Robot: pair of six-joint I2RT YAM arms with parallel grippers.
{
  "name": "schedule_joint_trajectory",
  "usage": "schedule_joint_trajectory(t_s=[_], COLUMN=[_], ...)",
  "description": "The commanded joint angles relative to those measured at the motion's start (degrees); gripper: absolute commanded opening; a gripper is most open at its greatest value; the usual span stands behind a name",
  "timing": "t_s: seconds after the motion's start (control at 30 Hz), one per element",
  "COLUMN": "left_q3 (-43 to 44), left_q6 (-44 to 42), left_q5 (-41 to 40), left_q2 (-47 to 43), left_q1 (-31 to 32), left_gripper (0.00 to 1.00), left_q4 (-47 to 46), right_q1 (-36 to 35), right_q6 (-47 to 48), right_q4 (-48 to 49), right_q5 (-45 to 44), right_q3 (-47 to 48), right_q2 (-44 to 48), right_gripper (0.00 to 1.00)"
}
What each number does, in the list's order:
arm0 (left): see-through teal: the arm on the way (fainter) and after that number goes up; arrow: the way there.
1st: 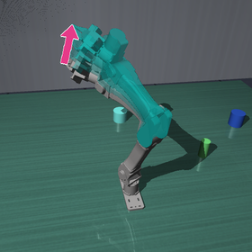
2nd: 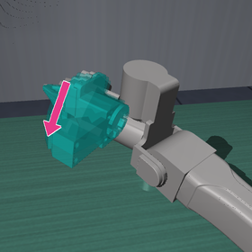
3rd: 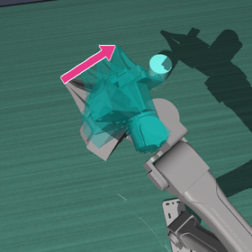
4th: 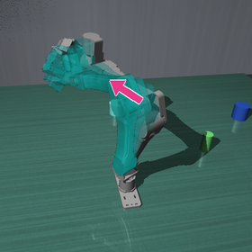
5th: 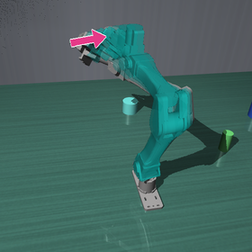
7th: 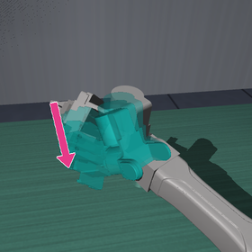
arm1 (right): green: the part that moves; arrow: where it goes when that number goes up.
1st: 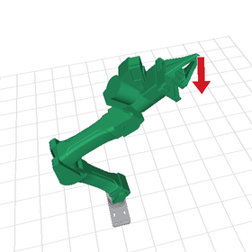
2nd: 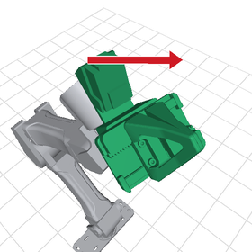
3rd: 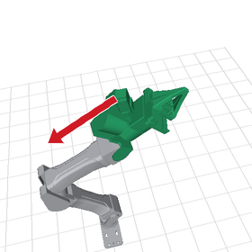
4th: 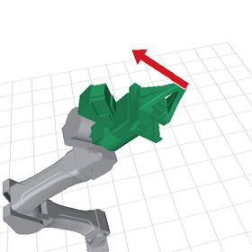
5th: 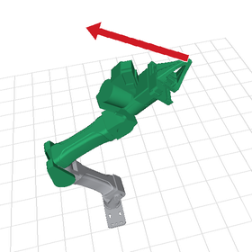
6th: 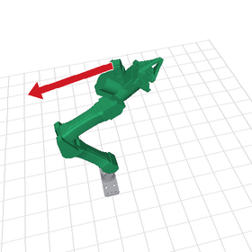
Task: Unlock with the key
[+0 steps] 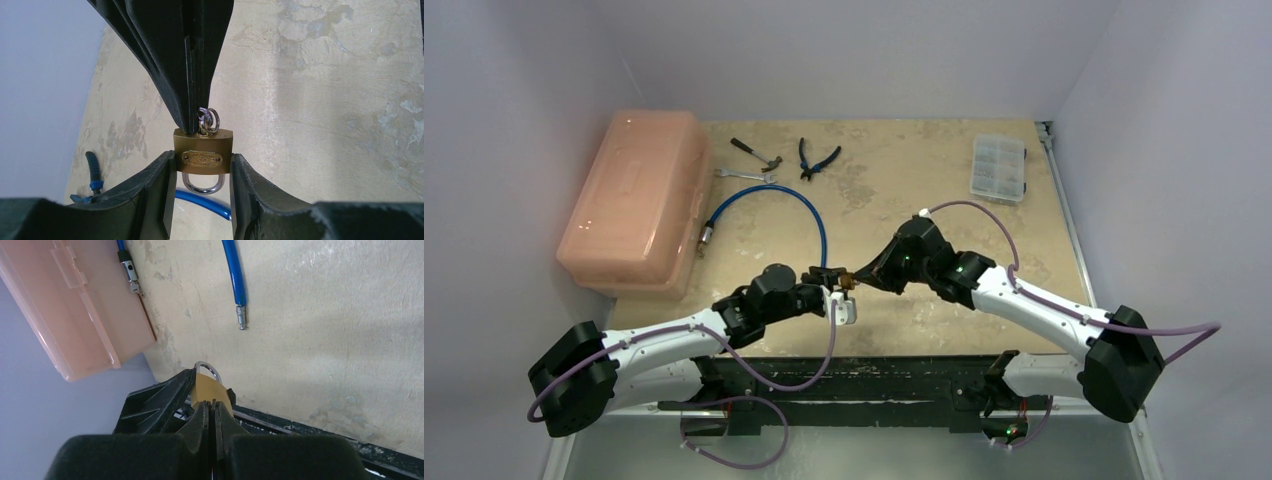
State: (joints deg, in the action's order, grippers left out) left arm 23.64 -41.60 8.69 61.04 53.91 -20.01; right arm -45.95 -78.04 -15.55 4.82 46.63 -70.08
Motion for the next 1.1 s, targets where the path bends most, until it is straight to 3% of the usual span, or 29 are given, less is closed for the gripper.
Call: schedule_joint_trajectory(t_s=[0.0,0.43,0.67,0.83,0.87,0.97,1.07], left_q3=[2.62,2.05,1.29,1.19,1.15,1.38,1.67], left_q6=[-1.1,-2.62,-4.75,-5.65,-5.6,-5.36,-5.33], left_q5=[3.32,0.54,-5.67,-5.16,-4.38,-1.75,-0.92], left_q2=[-2.5,-3.03,-2.47,-2.14,-2.29,-2.5,-2.37], left_q1=[1.29,1.99,3.43,3.59,3.59,3.57,3.64], left_gripper=[0.0,0.0,0.0,0.0,0.0,0.0,0.0], left_q4=[-16.12,-16.38,-19.36,-19.89,-19.7,-18.45,-17.54], right_q1=[-0.54,0.42,0.52,0.75,0.77,0.78,0.68], right_q6=[-6.05,-14.61,-18.35,-13.32,-11.0,-1.08,7.69], right_q4=[-0.94,-2.38,-3.36,1.54,1.51,2.76,1.07], right_q5=[5.39,8.05,8.66,6.71,5.94,3.11,-1.21], right_q3=[-2.86,-5.6,-6.83,-6.9,-6.31,-5.02,-3.48], right_q2=[-2.36,-0.48,1.27,2.13,1.88,1.59,1.9], right_gripper=[0.0,0.0,0.0,0.02,0.1,0.48,0.6])
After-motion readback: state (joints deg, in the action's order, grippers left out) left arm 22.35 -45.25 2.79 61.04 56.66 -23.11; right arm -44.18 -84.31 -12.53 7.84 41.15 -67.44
